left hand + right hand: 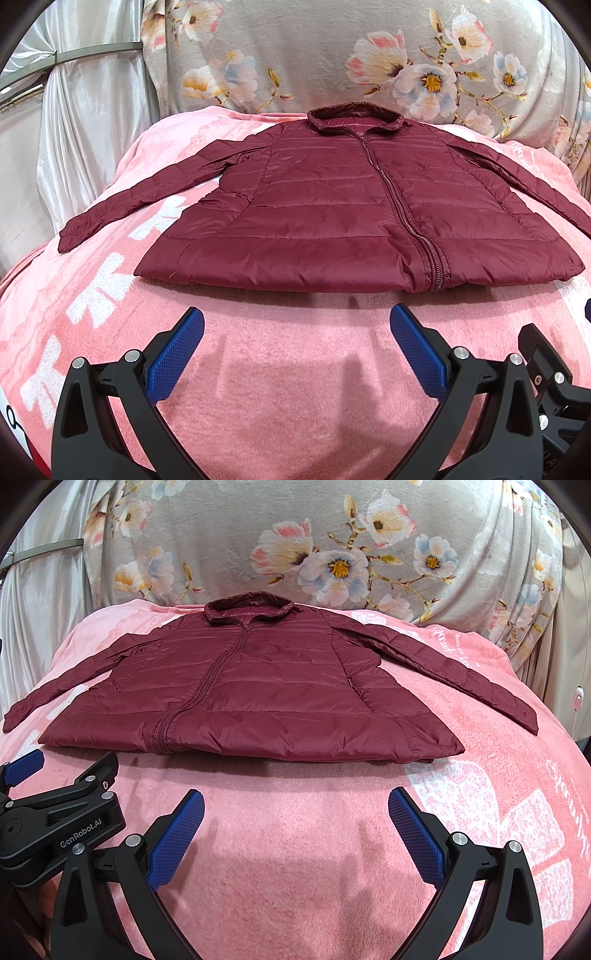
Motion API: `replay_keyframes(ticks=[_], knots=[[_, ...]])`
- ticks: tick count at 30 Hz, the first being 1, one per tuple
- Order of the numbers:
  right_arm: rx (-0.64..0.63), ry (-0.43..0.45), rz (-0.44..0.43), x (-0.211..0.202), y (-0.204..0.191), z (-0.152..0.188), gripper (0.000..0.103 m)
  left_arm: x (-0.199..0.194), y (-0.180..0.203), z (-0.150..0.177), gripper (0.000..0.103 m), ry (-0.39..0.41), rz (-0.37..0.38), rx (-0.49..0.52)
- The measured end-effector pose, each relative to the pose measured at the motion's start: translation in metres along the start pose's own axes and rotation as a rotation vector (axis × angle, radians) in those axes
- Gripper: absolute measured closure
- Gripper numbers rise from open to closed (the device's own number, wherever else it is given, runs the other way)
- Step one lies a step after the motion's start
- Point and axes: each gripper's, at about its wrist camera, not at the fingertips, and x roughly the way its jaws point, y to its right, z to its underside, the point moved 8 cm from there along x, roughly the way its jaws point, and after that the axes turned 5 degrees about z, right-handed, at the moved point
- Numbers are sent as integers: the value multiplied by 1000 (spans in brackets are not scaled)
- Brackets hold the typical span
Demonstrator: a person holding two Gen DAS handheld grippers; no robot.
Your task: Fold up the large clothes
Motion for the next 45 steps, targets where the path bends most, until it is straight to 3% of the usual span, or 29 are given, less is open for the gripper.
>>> replay_keyframes(ticks=[45], knots=[[28, -19, -20, 0, 3, -1, 5, -7, -4, -8, 5, 4, -2, -19]])
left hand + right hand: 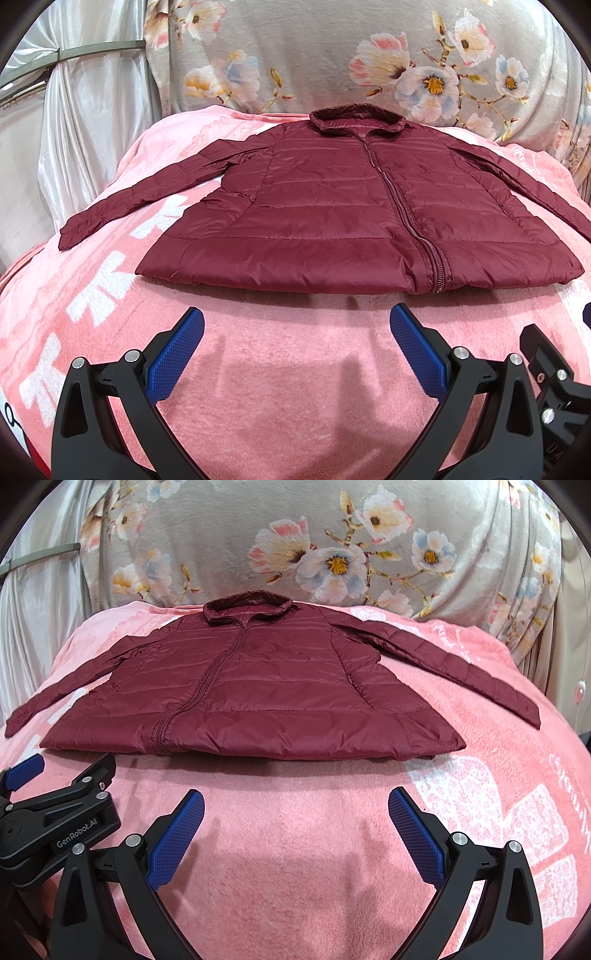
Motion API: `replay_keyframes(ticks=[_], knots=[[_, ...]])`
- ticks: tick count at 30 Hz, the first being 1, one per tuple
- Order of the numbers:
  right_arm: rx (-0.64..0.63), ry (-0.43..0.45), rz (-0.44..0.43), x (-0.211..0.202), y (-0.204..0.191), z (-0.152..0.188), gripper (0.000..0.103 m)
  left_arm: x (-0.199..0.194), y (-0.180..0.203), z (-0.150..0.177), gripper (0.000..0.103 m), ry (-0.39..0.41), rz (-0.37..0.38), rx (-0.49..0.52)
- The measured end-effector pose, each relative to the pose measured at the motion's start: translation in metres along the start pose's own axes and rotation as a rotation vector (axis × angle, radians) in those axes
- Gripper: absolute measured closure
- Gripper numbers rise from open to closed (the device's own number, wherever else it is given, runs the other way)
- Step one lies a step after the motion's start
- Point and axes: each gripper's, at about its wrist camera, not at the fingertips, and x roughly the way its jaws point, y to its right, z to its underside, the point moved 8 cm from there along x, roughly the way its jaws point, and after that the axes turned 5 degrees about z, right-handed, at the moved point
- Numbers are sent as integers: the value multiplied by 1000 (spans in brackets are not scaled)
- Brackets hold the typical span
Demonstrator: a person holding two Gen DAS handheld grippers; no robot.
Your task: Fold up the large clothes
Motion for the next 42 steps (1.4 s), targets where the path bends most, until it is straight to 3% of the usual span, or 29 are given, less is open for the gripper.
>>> replay_keyframes(ticks=[5, 10, 14, 19, 25, 29, 33, 36, 39, 41, 42], knots=[[56, -40, -8, 4, 26, 2, 5, -2, -6, 1, 5, 4, 3, -19], [52, -10, 92, 5, 72, -14, 5, 0, -3, 1, 5, -9, 20, -5], [116, -17, 196, 13, 135, -30, 5, 5, 0, 3, 5, -28, 40, -11], [307, -80, 227, 35, 225, -42, 5, 11, -2, 6, 5, -56, 79, -55], [690, -172, 206, 86, 329, -39, 5, 12, -15, -4, 5, -58, 101, -110], [837, -195, 196, 113, 363, -35, 5, 13, -24, -28, 5, -46, 82, -108], [894, -180, 206, 140, 380, -45, 5, 22, -34, -52, 5, -47, 56, -107], [923, -168, 252, 158, 399, -53, 16, 33, -43, -70, 5, -53, 39, -119], [951, -150, 276, 172, 413, -64, 49, 43, -54, -85, 5, -50, -2, -136], [962, -159, 281, 183, 420, -72, 83, 53, -61, -92, 5, -51, -15, -150], [968, -156, 272, 188, 421, -80, 89, 58, -66, -95, 5, -56, -28, -159]])
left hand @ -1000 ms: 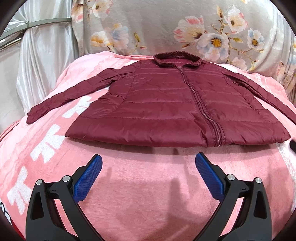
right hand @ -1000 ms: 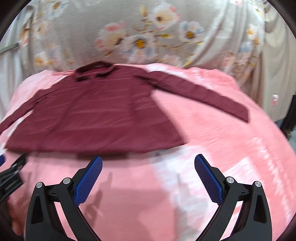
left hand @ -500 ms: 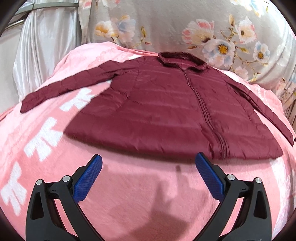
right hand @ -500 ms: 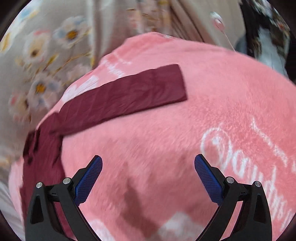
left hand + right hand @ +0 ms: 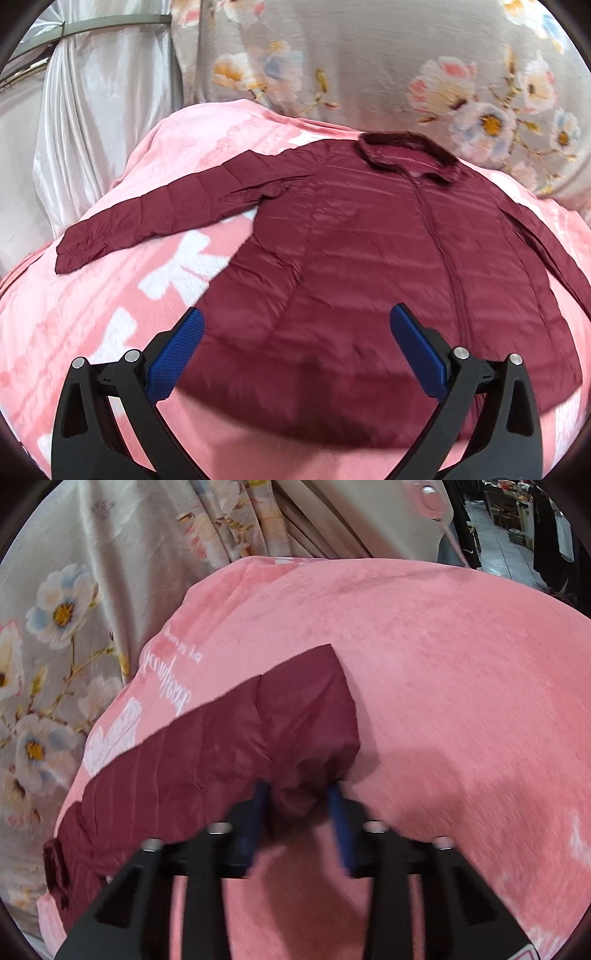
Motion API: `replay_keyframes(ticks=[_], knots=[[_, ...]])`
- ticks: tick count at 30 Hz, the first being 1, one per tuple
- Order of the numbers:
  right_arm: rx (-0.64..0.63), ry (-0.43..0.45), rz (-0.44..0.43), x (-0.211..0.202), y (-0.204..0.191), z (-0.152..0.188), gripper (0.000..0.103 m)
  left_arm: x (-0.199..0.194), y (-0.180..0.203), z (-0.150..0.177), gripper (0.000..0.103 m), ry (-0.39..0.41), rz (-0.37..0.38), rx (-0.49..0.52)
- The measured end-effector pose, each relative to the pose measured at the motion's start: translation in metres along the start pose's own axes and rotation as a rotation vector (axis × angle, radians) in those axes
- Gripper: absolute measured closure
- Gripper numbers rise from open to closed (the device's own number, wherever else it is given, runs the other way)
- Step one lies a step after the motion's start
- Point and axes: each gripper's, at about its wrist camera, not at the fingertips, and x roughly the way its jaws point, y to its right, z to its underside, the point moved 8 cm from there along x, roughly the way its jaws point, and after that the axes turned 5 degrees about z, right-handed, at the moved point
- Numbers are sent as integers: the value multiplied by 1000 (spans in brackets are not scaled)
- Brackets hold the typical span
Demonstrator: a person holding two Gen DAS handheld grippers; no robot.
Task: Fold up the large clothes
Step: 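Grasp a sleeve cuff with the right gripper and fold it across the jacket body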
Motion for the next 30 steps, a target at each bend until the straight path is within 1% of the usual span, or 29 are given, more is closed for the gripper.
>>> replay_keyframes(ticks=[1, 3, 5, 7, 8, 10, 11, 13, 14, 16, 19, 21, 22, 23, 25, 26, 27, 29, 30], knots=[[-5, 11, -15, -1, -12, -8, 93, 6, -4, -4, 5, -7, -18, -9], [-52, 60, -39, -14, -41, -17, 94, 17, -13, -9, 5, -29, -46, -26], [-151, 124, -117, -41, -95, -22, 95, 27, -22, -12, 5, -53, -66, -48], [-276, 173, -223, -78, -163, -12, 95, 34, -30, -14, 5, -64, -85, -66], [-322, 182, -264, -90, -188, -4, 95, 38, -34, -16, 5, -71, -100, -75], [-458, 182, -371, -119, -255, 28, 95, 43, -41, -16, 5, -81, -123, -88], [-544, 168, -428, -132, -292, 54, 95, 47, -45, -17, 5, -91, -134, -97], [-696, 116, -529, -152, -352, 114, 94, 53, -51, -15, 5, -108, -145, -110], [-744, 90, -561, -156, -371, 139, 92, 57, -53, -14, 5, -120, -152, -114], [-854, 0, -640, -160, -411, 206, 91, 62, -58, -11, 5, -140, -162, -118], [-962, -107, -686, -154, -441, 284, 91, 71, -63, -5, 5, -170, -171, -124], [-1038, -187, -691, -142, -453, 342, 91, 77, -67, -2, 5, -187, -169, -129], [-1056, -222, -693, -138, -453, 359, 91, 80, -68, -1, 5, -195, -167, -131], [-1080, -276, -696, -131, -454, 385, 91, 82, -69, 2, 5, -204, -164, -133], [-1118, -333, -684, -122, -451, 418, 88, 88, -70, 3, 5, -218, -154, -139], [-1146, -360, -674, -119, -448, 436, 83, 90, -69, 4, 5, -225, -140, -144], [-1160, -372, -670, -119, -446, 445, 78, 93, -69, 4, 5, -229, -123, -150], [-1175, -388, -683, -123, -439, 452, 55, 96, -66, 0, 5, -233, -84, -169], [-1174, -388, -702, -129, -436, 452, 51, 97, -65, -3, 5, -233, -63, -180]])
